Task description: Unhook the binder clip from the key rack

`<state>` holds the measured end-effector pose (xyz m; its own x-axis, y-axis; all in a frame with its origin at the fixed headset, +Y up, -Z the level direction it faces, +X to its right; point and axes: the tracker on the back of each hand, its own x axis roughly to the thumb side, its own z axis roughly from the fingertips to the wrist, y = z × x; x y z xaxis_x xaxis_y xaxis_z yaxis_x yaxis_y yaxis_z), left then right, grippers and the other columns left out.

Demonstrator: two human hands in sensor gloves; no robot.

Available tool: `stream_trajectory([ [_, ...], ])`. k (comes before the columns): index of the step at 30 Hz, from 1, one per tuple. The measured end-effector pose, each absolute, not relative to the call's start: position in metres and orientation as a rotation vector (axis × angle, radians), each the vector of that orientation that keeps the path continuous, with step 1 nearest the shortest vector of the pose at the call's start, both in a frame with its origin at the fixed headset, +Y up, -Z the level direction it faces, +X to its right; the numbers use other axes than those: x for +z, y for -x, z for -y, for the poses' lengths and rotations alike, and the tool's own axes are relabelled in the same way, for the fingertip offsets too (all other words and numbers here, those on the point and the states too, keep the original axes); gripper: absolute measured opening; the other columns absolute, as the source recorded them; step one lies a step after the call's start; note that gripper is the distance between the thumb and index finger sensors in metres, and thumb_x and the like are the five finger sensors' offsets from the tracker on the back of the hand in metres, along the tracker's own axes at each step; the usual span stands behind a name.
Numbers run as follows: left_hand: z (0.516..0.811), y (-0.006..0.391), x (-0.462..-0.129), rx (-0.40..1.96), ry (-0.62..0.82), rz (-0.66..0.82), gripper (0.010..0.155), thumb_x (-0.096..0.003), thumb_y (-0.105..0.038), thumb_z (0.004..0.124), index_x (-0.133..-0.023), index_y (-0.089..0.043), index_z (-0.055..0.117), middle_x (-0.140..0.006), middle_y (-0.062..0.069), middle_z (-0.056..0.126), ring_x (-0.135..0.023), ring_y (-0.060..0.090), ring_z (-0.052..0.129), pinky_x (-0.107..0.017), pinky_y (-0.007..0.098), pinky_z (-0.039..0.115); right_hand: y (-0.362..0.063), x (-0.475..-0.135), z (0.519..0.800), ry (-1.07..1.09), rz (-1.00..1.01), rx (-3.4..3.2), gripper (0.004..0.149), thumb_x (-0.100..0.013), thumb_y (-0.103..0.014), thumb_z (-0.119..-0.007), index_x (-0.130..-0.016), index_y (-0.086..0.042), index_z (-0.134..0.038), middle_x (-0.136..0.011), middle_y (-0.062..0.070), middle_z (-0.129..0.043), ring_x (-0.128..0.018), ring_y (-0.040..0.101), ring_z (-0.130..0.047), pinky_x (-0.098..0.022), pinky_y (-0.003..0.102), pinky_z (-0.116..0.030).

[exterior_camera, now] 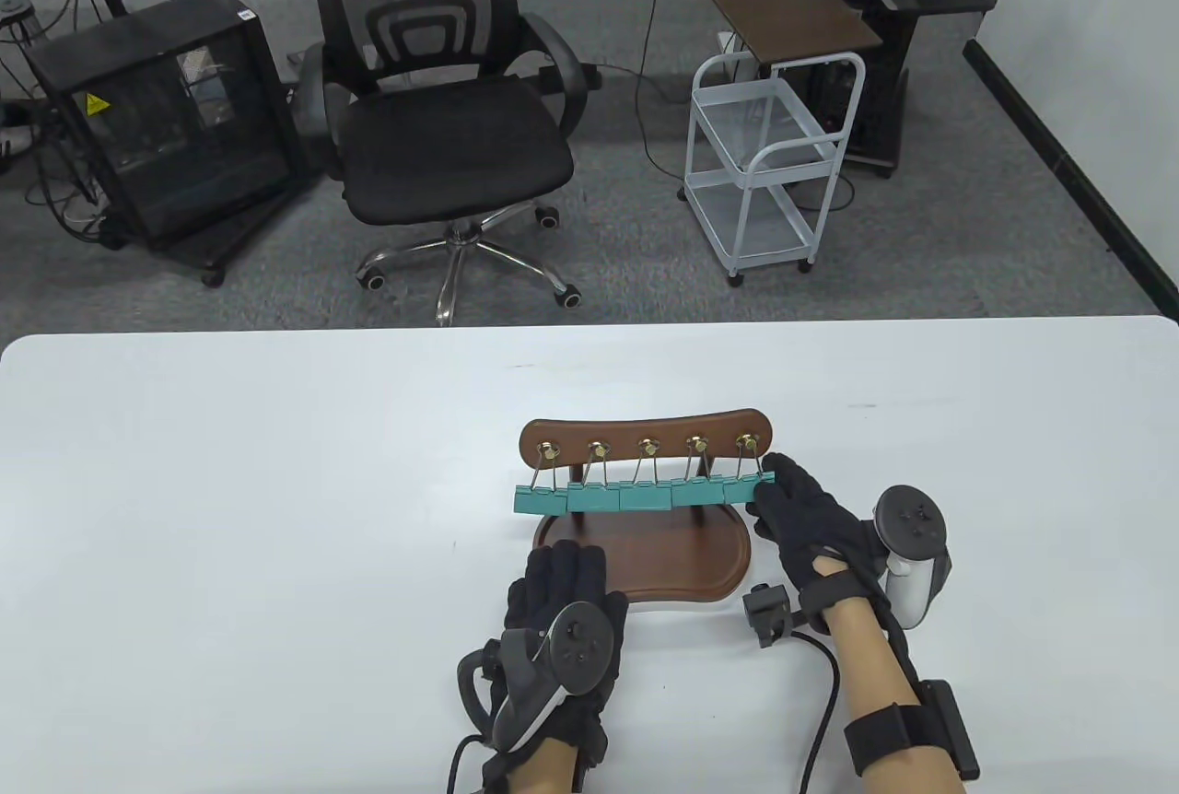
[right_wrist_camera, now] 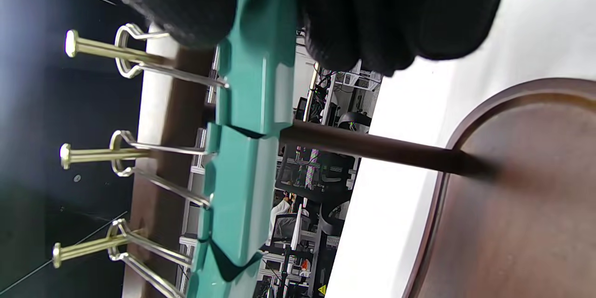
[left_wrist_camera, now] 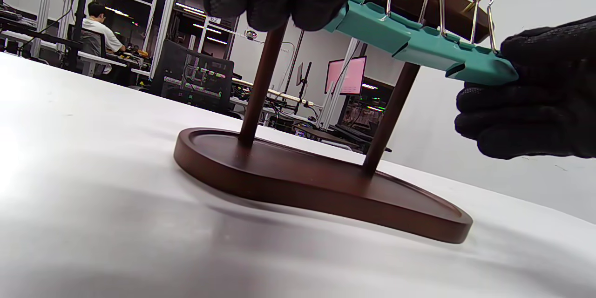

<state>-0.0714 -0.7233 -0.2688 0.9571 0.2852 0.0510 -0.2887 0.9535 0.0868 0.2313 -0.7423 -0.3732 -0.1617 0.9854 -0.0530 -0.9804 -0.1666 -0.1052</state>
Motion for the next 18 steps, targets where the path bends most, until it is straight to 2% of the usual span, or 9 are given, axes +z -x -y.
stream_trajectory([
  [18,0.7229,0.0717,-0.2686,0.298,-0.094,0.039,0.062,-0.0534,-0.057,0.056,-0.11,-0.033,0.059,-0.118,-0.001,0.057,-0.111,0.027,0.052,-0.077,0.05,0.053,-0.2401,-0.3722,0.7396,0.123,0.107,1.729,0.052,-0.038,-0.039,-0.082,-0.087,-0.022,-0.073,-0.077,0.017,-0.092,-0.066,0.04,-0.092,-0.047,0.046,-0.083],
])
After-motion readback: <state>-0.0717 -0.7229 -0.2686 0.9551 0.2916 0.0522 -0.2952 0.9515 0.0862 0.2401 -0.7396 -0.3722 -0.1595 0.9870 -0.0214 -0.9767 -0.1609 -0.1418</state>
